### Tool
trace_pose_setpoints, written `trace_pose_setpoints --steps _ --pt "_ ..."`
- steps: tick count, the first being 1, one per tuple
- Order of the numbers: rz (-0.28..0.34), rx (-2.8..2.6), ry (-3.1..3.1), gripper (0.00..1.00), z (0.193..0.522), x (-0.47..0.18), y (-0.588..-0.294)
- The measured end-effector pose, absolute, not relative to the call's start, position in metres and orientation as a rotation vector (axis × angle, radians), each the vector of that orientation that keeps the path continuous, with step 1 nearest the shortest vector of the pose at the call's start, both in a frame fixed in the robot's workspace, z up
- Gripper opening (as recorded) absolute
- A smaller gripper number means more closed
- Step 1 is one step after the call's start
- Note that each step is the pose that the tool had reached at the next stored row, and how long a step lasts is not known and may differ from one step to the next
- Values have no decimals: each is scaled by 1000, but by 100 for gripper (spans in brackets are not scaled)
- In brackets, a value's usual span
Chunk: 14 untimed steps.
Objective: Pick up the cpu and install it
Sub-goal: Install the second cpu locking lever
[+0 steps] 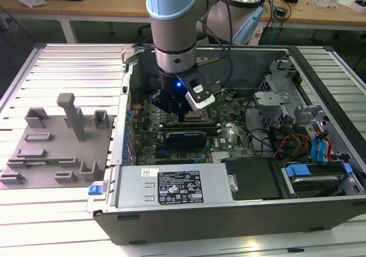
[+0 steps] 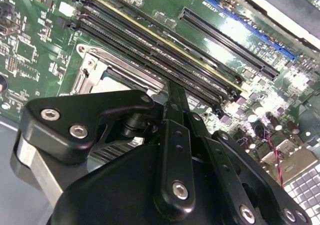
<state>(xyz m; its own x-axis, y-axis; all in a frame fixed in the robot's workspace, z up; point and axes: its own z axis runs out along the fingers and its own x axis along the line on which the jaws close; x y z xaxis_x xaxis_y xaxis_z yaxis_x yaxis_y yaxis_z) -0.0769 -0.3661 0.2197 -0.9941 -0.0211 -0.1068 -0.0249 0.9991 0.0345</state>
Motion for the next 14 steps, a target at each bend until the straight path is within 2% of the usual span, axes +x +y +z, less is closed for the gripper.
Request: trace_pose_setpoints --steps 11,14 --pt "56 -17 3034 11 218 -77 -366" --pt "89 -16 3034 11 216 -77 -366"
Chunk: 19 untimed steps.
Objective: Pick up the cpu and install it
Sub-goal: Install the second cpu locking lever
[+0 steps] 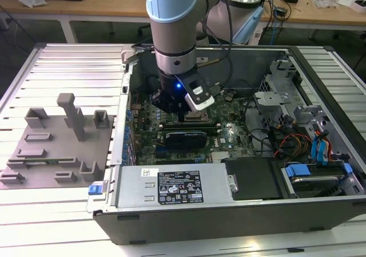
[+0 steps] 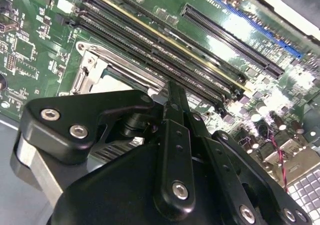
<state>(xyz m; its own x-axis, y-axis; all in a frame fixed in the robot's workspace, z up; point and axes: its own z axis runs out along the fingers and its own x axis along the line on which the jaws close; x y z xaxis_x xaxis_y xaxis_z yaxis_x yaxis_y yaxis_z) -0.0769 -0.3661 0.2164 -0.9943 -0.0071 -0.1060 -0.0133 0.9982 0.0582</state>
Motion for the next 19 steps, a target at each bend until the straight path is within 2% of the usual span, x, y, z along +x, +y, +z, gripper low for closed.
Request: trace_pose_setpoints --steps 7,19 --pt "116 -14 3035 11 215 -77 -366" --pt "126 43 3032 11 214 -77 -373"
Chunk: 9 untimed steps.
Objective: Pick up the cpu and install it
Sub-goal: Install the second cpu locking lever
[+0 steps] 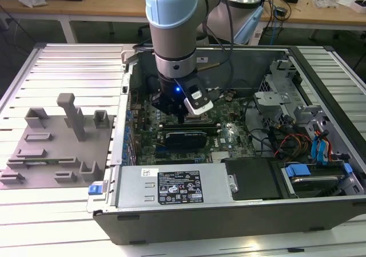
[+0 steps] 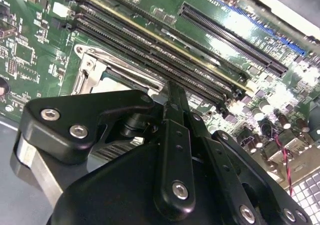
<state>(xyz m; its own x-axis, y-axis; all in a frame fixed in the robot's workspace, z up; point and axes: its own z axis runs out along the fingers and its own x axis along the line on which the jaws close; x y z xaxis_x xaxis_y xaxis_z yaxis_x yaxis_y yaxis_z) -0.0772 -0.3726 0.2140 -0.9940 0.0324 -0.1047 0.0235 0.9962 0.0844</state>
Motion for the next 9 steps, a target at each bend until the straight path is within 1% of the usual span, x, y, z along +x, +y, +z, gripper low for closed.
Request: trace_pose_setpoints --steps 2,6,9 --pt "133 50 3032 11 214 -77 -375" --pt "176 63 3030 11 214 -77 -376" --pt "185 76 3028 11 213 -77 -376"
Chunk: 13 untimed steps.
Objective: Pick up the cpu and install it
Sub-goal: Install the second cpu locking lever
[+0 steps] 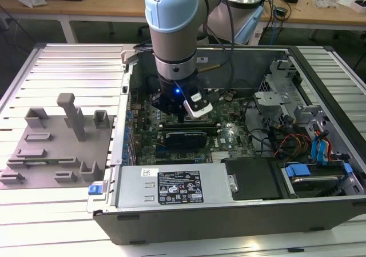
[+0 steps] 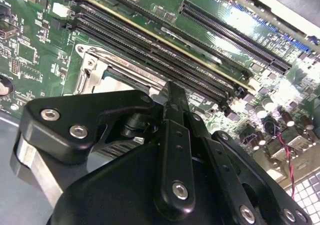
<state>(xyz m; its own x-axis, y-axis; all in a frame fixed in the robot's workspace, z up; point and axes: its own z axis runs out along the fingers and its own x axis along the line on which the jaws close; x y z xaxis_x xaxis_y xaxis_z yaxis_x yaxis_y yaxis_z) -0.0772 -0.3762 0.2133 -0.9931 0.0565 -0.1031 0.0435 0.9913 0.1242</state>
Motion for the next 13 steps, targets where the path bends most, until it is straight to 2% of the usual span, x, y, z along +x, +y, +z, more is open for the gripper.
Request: trace_pose_setpoints --steps 8,13 --pt "238 111 3023 11 212 -77 -382" --pt "244 125 3022 11 208 -80 -382"
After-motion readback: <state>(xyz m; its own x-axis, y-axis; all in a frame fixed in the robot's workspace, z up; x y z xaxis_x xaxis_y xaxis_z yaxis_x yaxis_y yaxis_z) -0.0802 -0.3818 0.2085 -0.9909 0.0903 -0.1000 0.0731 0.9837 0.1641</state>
